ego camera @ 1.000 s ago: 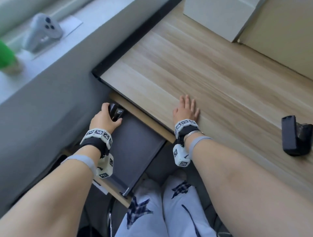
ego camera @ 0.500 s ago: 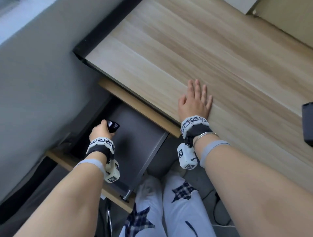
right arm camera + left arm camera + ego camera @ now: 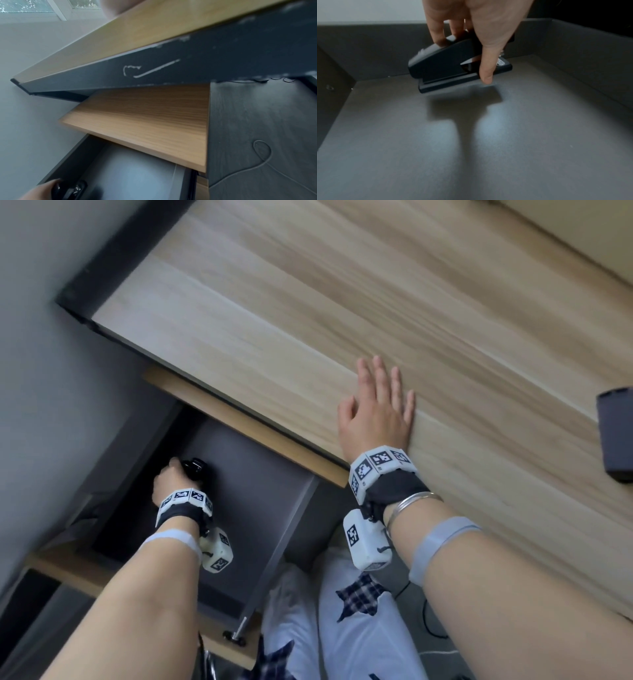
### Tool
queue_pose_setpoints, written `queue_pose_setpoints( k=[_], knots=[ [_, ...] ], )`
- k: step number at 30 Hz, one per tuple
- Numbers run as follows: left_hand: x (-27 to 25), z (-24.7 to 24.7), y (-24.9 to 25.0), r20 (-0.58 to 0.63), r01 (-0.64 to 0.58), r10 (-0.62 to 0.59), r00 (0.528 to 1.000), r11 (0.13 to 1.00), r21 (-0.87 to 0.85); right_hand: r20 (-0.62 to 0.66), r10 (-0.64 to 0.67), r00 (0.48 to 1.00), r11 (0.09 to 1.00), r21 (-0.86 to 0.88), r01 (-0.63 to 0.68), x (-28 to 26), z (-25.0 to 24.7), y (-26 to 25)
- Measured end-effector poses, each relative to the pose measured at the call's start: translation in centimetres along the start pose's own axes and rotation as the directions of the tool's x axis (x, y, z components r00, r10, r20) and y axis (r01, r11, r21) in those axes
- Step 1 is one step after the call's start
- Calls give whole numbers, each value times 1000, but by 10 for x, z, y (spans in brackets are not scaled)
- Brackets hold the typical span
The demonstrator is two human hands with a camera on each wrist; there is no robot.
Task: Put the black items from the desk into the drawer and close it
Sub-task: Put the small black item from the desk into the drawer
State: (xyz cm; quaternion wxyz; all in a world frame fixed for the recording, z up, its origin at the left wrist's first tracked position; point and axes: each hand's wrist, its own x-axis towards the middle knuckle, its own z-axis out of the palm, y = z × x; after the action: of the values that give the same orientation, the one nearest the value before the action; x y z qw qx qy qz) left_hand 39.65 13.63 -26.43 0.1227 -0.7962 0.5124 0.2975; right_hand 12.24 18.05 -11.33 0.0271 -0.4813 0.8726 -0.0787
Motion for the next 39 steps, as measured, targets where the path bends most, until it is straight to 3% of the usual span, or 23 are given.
queue_pose_setpoints(
  k=[11,21,28,35,39],
  knots=[
    [7,14,-3,63,-15,11,998,998,62,-8,4,1000,1000,12,-4,0,0,-3],
    [-8,-23,1,150,-64,56,987,997,44,23,3,1000,1000,13,-3,-1,-3,-3],
    [-54,-73,21,84,-109,106,991,994,33,80,7,997,999,50,-11,-2,-13,-4],
    [-102,-145,68,-67,-217,210,975,969,-118,327,-78,942,996,62,61,13,-46,7],
    [-123,-176,110,-112,-306,294,949,946,-109,390,-29,920,994,105,-13,28,-70,20]
  ],
)
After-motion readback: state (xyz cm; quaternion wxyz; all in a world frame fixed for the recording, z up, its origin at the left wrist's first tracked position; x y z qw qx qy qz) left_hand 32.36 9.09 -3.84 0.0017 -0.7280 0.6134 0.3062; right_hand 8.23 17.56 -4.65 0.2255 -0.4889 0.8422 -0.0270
